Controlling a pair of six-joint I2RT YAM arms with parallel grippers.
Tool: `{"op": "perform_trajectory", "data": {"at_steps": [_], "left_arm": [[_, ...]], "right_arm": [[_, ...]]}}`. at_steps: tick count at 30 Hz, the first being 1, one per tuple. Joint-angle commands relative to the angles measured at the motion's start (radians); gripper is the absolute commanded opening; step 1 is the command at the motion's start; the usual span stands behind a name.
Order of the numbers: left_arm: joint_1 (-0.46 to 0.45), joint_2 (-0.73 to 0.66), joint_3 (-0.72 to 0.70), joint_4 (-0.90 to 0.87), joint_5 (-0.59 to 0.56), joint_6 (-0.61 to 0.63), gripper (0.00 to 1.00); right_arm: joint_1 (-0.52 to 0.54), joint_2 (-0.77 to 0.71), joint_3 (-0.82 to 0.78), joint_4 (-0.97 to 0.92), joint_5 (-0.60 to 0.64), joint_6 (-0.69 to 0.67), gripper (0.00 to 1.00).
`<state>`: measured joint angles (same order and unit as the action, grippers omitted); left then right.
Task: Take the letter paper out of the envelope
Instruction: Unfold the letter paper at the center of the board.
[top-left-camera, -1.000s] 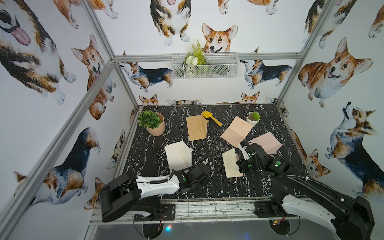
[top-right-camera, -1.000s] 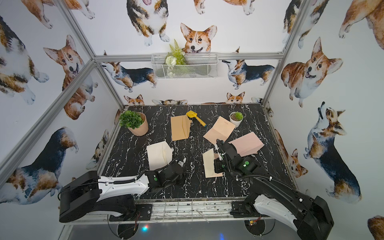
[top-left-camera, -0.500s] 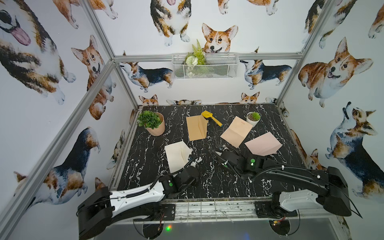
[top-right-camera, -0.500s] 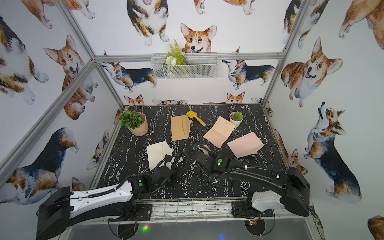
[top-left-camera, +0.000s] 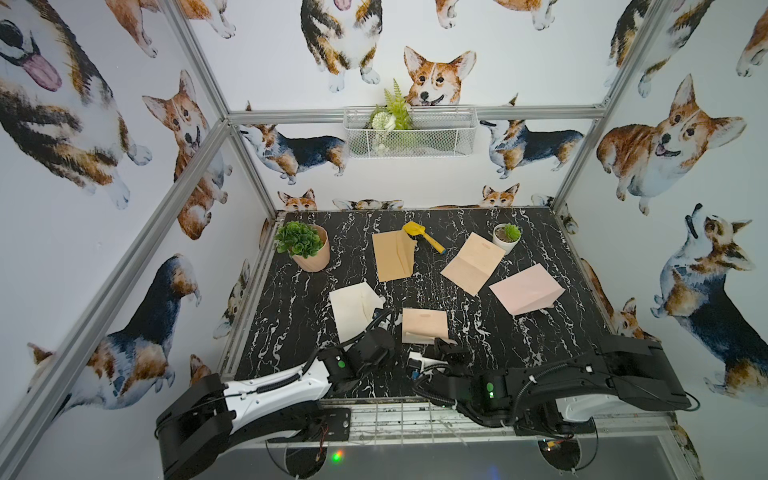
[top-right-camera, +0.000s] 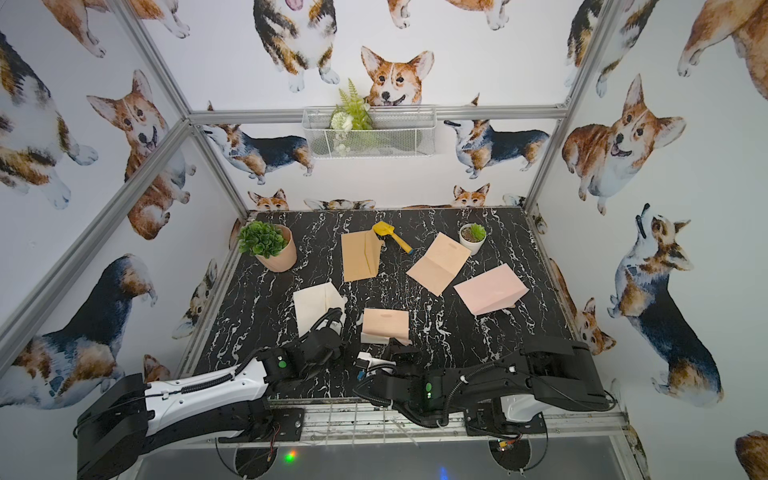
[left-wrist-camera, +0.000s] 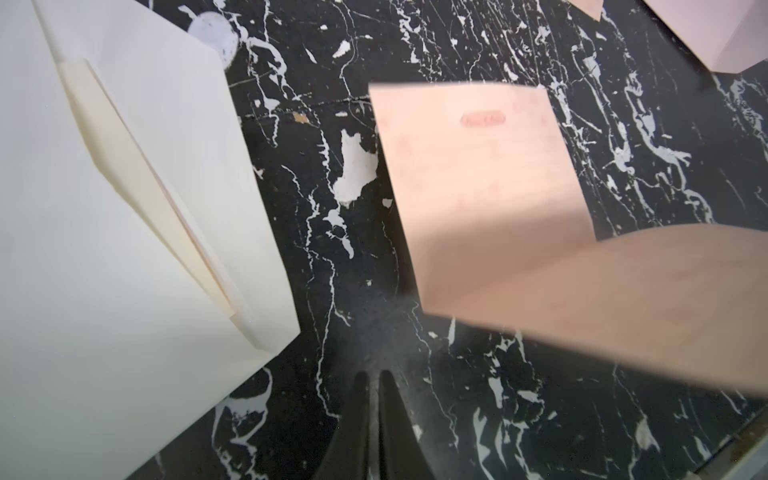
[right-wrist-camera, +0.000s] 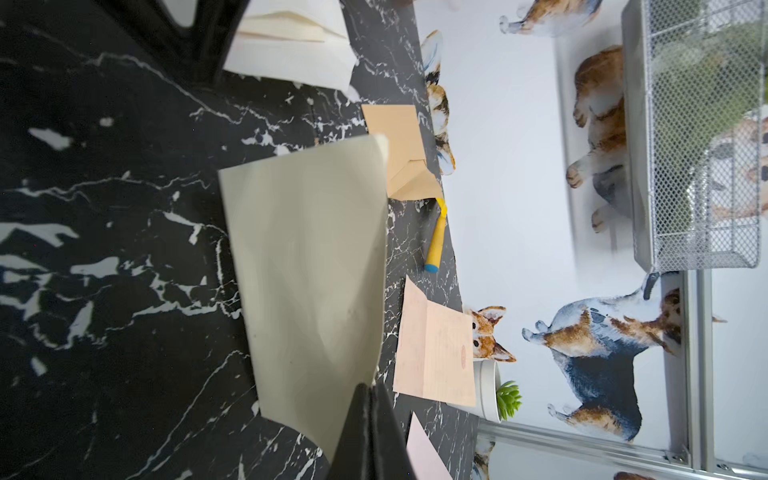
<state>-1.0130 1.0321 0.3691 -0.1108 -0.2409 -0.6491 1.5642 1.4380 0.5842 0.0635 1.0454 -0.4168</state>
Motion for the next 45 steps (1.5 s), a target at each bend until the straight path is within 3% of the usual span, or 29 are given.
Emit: {"op": "perform_trajectory", "data": {"at_steps": [1,7,14,27,35,45], "left_arm": [[0.016,-0.01,0.034,-0.005,0.018,0.033,0.04],[0.067,-0.053,0.065,-0.043,0.049,0.075,0.06],[0.119,0.001,0.067,0.042,0.173,0.082,0.06],[0.116,0.167,0.061,0.29,0.404,0.008,0.01],[0.096,0.297,0.053,0.387,0.408,-0.012,0.0],[0.097,0.349,0.078,0.363,0.346,0.015,0.0]], "right_arm": [[0.005,0.028,0.038,-0.033,-0.018,0.082,0.0],[0.004,-0.039,0.024,-0.077,-0.189,0.167,0.0],[0.005,-0.08,0.014,-0.11,-0.256,0.273,0.0],[0.004,-0.039,-0.012,-0.079,-0.338,0.358,0.0],[0.005,0.004,0.005,-0.087,-0.352,0.374,0.0],[0.005,-0.034,-0.027,-0.043,-0.517,0.462,0.0]]}}
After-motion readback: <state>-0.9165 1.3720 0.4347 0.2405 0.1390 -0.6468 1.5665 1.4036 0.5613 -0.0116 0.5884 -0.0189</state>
